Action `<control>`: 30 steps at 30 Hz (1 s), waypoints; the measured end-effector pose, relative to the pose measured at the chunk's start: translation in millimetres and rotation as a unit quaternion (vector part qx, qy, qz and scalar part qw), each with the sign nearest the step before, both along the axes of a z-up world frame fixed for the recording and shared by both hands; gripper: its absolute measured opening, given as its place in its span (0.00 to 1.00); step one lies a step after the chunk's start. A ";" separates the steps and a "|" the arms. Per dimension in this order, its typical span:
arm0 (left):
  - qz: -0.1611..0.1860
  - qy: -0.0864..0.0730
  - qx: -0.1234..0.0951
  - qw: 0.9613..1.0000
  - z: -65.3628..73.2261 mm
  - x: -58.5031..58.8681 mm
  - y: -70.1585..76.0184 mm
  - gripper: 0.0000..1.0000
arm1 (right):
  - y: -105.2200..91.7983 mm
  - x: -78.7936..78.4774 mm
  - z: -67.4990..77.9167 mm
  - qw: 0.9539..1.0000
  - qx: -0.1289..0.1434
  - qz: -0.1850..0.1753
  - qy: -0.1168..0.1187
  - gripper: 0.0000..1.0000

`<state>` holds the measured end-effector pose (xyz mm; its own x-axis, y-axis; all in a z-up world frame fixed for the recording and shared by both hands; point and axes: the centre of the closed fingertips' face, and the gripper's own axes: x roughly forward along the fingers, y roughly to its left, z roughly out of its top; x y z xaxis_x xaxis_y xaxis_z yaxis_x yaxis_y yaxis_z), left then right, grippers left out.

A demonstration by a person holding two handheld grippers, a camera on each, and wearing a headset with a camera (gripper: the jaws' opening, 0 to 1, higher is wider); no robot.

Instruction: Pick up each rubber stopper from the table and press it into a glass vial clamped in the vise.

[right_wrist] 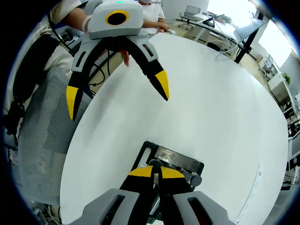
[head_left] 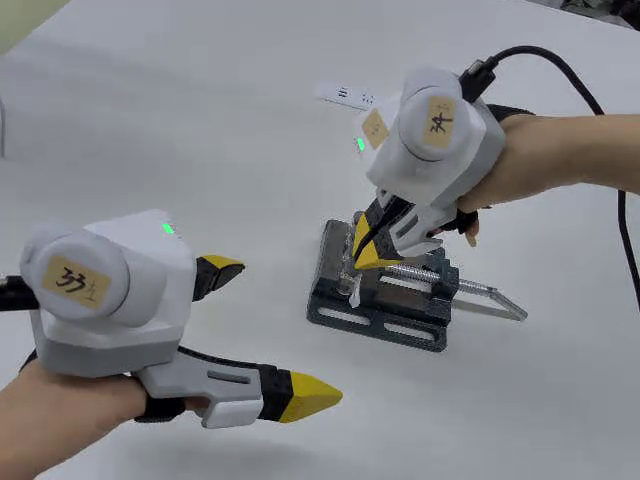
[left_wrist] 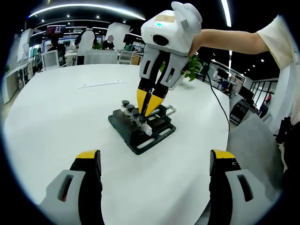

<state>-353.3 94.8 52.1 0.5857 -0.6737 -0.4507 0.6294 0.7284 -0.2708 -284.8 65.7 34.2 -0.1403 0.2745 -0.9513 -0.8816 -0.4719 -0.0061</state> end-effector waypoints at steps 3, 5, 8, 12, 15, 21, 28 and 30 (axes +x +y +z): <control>-0.001 0.001 0.000 1.000 -1.3 -0.7 -0.3 0.96 | 0.4 0.4 -0.1 1.000 0.000 -0.001 0.000 0.00; -0.002 0.002 0.001 1.000 -1.8 -1.1 -0.7 0.96 | 0.5 0.0 -0.4 1.000 -0.001 -0.002 0.001 0.00; -0.002 0.002 -0.001 1.000 -2.0 -1.2 -2.0 0.96 | 0.8 -0.4 -0.7 1.000 -0.006 -0.004 0.001 0.00; -0.003 0.004 -0.002 1.000 -3.1 -0.9 -3.5 0.96 | 2.0 2.3 -1.4 0.999 -0.023 -0.018 0.011 0.00; -0.005 0.005 -0.001 1.000 -5.1 -0.8 -4.3 0.96 | 0.9 1.5 -1.6 0.998 -0.033 -0.036 0.030 0.00; -0.003 0.010 -0.005 1.000 -8.3 1.8 -2.5 0.95 | -0.3 -0.7 -1.8 0.997 -0.043 -0.046 0.044 0.00; 0.000 0.016 -0.006 1.000 -12.6 5.7 0.1 0.95 | -1.4 -5.2 -1.7 0.997 -0.072 -0.019 0.026 0.00; 0.000 0.018 -0.006 1.000 -13.3 6.3 1.3 0.95 | -0.8 -3.8 -1.8 0.996 -0.078 -0.025 0.029 0.00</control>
<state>-346.9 96.1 38.7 0.5700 -0.6792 -0.4623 0.6188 0.7251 -0.3023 -288.6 64.8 32.4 -0.1869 0.1320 -0.9735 -0.9009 -0.4181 0.1163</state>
